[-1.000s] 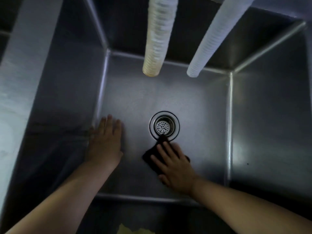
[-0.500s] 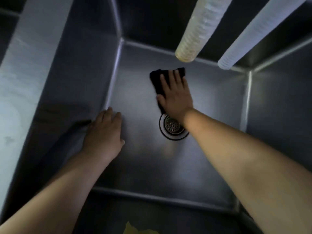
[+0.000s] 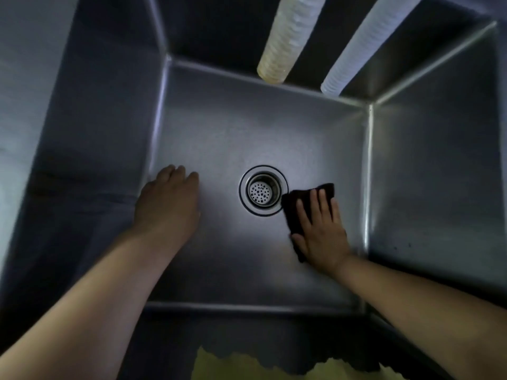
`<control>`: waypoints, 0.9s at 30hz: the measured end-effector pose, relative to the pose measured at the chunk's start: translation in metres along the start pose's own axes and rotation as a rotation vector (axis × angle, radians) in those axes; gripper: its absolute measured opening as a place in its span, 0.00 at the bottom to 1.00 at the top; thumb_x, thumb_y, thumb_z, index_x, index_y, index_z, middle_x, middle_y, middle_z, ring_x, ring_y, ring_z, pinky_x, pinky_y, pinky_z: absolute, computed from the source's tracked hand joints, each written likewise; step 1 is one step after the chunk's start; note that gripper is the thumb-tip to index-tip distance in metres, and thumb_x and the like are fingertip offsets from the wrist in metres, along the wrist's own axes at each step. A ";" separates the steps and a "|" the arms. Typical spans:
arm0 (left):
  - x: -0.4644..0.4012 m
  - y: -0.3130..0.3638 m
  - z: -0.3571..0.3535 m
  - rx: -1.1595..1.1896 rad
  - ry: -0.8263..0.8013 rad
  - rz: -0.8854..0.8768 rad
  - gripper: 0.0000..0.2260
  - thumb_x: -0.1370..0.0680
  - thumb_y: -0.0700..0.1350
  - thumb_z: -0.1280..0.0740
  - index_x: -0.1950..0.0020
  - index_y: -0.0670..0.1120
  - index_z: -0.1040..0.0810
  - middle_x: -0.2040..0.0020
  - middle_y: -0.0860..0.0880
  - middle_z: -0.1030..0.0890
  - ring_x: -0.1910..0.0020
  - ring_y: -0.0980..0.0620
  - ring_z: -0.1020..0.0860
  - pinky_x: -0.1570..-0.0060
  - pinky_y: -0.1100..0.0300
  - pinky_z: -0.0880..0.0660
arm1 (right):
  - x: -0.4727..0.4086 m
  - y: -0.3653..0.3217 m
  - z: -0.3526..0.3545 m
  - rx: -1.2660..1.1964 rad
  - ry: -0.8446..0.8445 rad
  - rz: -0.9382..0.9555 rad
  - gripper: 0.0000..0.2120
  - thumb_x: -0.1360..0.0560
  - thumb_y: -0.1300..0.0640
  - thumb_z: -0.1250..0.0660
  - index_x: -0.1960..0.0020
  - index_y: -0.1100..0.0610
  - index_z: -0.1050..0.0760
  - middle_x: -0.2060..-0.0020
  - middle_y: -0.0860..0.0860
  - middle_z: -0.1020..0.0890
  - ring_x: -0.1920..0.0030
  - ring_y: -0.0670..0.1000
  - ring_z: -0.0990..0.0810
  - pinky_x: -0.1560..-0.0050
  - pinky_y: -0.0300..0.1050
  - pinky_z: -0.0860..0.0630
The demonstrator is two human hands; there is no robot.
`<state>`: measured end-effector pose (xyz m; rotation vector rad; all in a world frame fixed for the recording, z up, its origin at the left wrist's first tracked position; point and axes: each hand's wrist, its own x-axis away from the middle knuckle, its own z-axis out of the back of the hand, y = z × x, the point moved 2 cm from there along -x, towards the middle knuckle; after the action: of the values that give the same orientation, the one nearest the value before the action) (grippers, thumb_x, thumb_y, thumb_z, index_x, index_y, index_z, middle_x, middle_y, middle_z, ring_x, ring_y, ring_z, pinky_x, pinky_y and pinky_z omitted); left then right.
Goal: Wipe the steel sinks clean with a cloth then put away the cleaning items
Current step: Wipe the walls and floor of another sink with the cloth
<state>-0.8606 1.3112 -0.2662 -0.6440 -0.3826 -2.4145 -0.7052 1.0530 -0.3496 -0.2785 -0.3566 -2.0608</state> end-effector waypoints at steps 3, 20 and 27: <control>-0.002 -0.001 0.001 0.005 -0.021 -0.001 0.29 0.23 0.47 0.36 0.25 0.47 0.44 0.24 0.46 0.44 0.25 0.46 0.49 0.31 0.49 0.42 | 0.007 -0.044 0.004 0.035 0.002 0.193 0.36 0.27 0.41 0.42 0.27 0.63 0.39 0.31 0.71 0.37 0.30 0.72 0.41 0.33 0.73 0.45; -0.004 -0.003 -0.006 -0.022 -0.049 -0.012 0.28 0.25 0.48 0.34 0.27 0.46 0.40 0.26 0.46 0.40 0.26 0.45 0.47 0.33 0.47 0.39 | 0.029 -0.053 -0.016 -0.016 0.092 0.556 0.33 0.26 0.41 0.43 0.25 0.56 0.41 0.28 0.66 0.39 0.27 0.67 0.44 0.30 0.68 0.45; -0.003 0.001 -0.002 -0.037 0.013 -0.037 0.24 0.25 0.48 0.34 0.31 0.47 0.35 0.29 0.47 0.35 0.28 0.47 0.43 0.36 0.50 0.36 | -0.015 0.029 0.001 0.072 0.012 0.255 0.35 0.30 0.44 0.35 0.27 0.58 0.36 0.30 0.67 0.37 0.29 0.68 0.40 0.31 0.67 0.42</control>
<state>-0.8584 1.3114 -0.2693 -0.6431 -0.3476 -2.4646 -0.6723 1.0511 -0.3499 -0.2538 -0.3675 -1.7952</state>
